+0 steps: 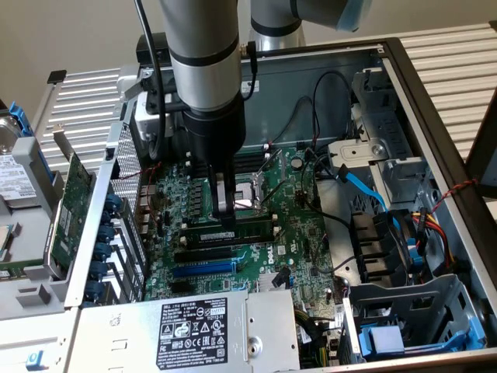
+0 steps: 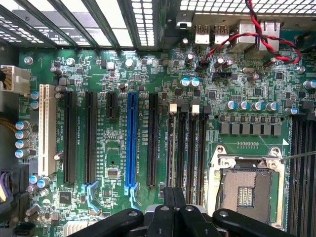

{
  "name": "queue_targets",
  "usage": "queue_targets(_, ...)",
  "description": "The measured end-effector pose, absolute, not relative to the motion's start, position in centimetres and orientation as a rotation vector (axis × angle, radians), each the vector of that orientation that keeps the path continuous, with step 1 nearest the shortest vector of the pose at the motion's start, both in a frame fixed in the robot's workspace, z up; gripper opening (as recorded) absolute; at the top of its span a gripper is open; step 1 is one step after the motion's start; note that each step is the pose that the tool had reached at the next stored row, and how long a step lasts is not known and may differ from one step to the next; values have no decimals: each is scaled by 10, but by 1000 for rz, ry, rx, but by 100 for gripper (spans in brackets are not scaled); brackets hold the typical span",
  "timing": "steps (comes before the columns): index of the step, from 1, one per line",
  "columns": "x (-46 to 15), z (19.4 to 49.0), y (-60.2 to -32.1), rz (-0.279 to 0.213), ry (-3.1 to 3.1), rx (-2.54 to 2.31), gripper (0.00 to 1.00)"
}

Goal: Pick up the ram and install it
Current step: 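Press down the ram until it locks into place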

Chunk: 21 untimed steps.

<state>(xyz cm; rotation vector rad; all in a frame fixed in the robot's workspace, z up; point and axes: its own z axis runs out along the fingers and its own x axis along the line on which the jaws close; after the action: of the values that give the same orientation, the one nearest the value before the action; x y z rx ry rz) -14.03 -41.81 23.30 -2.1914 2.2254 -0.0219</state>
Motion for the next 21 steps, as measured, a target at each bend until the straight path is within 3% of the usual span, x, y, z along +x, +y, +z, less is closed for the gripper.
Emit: queue_targets(21, -140, 230, -421, -22, 2225, -2191, 11)
